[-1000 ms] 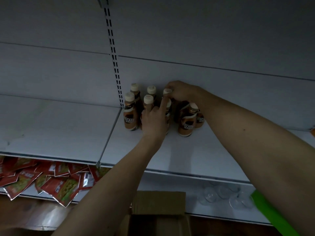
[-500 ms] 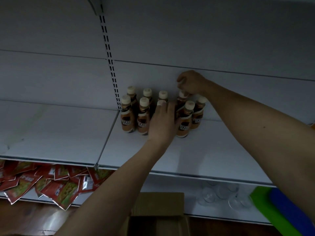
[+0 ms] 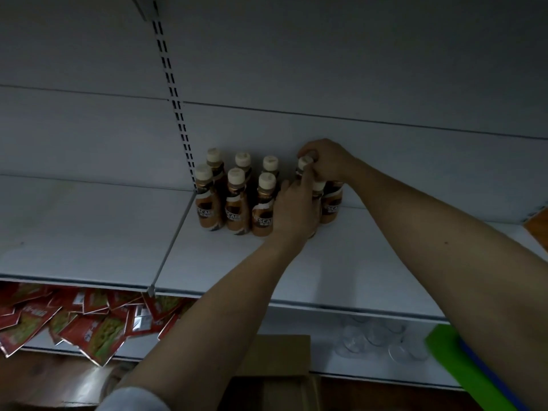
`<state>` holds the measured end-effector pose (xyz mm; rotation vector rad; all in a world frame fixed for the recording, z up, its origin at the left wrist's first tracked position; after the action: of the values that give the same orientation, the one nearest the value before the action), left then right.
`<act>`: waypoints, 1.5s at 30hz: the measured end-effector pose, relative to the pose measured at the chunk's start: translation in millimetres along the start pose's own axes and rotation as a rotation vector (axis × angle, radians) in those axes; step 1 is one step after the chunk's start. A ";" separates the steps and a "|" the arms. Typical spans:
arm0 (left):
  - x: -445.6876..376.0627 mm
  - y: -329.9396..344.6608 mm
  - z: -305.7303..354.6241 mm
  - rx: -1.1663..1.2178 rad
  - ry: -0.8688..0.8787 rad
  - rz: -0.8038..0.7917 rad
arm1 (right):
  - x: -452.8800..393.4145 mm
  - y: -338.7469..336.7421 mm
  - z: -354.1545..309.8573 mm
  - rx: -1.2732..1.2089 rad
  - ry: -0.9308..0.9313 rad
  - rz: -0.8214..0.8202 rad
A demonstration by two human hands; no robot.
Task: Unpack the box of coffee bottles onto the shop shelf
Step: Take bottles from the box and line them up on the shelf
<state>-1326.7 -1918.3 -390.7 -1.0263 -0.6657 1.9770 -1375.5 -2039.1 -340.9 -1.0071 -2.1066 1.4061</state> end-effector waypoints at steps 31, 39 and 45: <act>18.6 -14.0 -16.9 -0.377 -0.016 -0.270 | 50.1 16.5 51.8 -0.259 0.226 0.137; 19.8 -10.4 -16.8 -0.409 -0.018 -0.251 | 65.8 27.0 47.7 -0.388 0.130 0.170; 20.2 -10.8 -15.4 -0.394 -0.011 -0.258 | 77.7 35.1 34.0 -0.402 0.070 0.165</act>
<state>-1316.5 -1894.2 -399.5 -1.0941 -1.1650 1.6638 -1437.4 -1993.3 -390.8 -1.3885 -2.3506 1.0144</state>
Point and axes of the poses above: each hand's wrist, its own x-axis away from the middle knuckle, its own y-axis out of the palm, z = x × y, the point moved 3 cm from there along -x, towards the middle knuckle, and after that the axes turned 5 degrees about -y, right-handed, at the moved point
